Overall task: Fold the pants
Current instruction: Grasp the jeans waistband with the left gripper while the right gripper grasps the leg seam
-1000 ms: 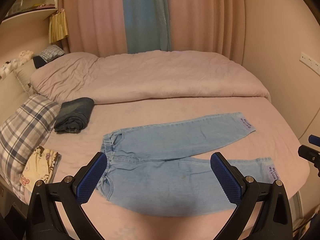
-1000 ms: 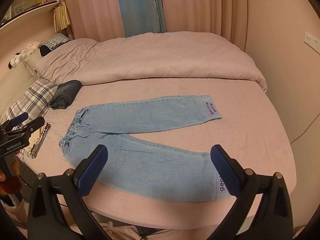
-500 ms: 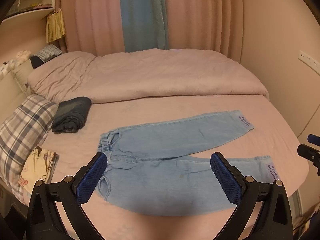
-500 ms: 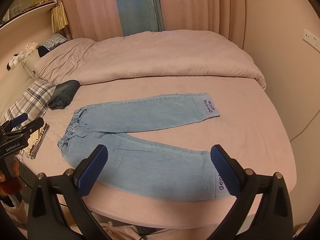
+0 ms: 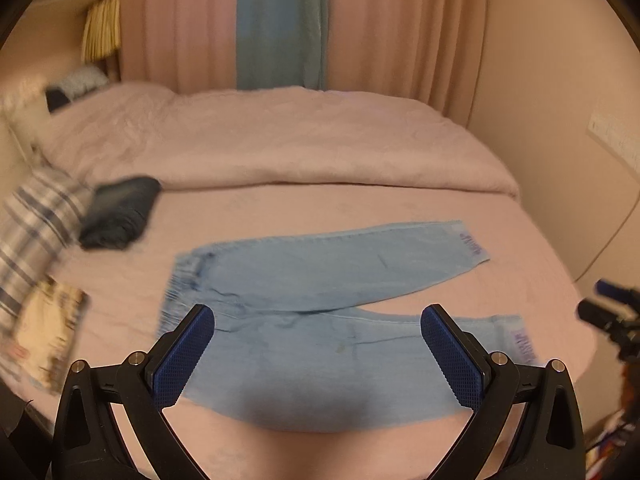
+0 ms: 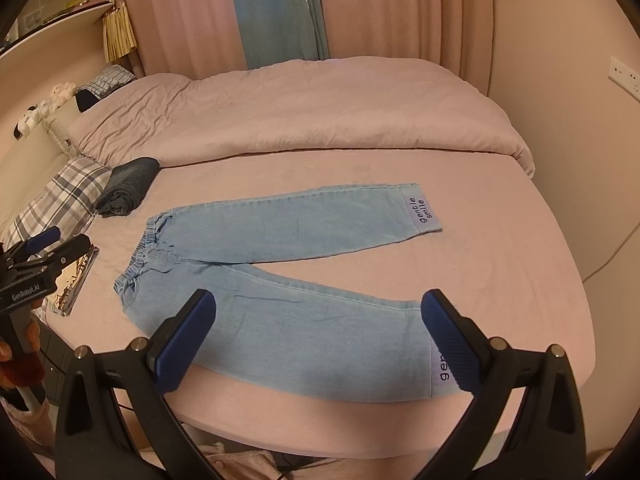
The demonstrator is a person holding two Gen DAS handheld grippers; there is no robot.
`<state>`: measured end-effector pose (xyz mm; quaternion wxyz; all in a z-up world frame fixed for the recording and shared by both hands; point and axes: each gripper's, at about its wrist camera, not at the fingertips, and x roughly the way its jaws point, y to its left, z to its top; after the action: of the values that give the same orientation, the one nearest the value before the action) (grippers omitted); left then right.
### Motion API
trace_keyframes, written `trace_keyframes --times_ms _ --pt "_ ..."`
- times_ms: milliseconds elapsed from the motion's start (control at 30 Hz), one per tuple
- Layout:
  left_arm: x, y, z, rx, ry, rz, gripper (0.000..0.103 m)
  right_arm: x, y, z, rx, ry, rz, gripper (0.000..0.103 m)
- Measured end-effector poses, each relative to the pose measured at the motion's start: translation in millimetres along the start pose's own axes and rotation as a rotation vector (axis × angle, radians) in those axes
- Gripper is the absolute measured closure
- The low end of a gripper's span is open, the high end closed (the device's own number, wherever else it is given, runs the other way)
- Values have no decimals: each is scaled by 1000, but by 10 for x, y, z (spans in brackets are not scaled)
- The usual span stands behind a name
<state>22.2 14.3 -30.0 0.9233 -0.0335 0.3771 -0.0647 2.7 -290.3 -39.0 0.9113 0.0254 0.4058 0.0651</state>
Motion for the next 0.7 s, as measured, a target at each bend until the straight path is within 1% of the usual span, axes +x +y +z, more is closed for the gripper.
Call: trace_keyframes --times_ms 133,233,300,333,400,467,533,633,700 --pt "311 271 -52 -99 54 -53 0 146 29 -43 -51 -18 51 0" --pt "537 553 -108 -173 69 -99 0 337 94 -62 -111 -30 90 0" --pt "655 742 -129 -208 58 -108 0 520 126 -59 -148 -30 115 0" --pt "730 845 -139 -215 61 -99 0 600 139 -37 -156 -22 126 0" --pt "854 976 -148 -192 62 -88 0 851 172 -5 -175 4 156 0" --pt "995 1138 -160 -166 64 -71 0 1081 196 28 -198 30 151 0" --pt "1137 1286 -150 -162 88 -84 0 1263 247 48 -231 47 148 0" --pt "1428 1531 -40 -169 122 -75 0 1603 324 113 -279 89 148 0" --pt "1647 1705 99 -162 125 -35 0 1865 392 210 -310 114 154 1"
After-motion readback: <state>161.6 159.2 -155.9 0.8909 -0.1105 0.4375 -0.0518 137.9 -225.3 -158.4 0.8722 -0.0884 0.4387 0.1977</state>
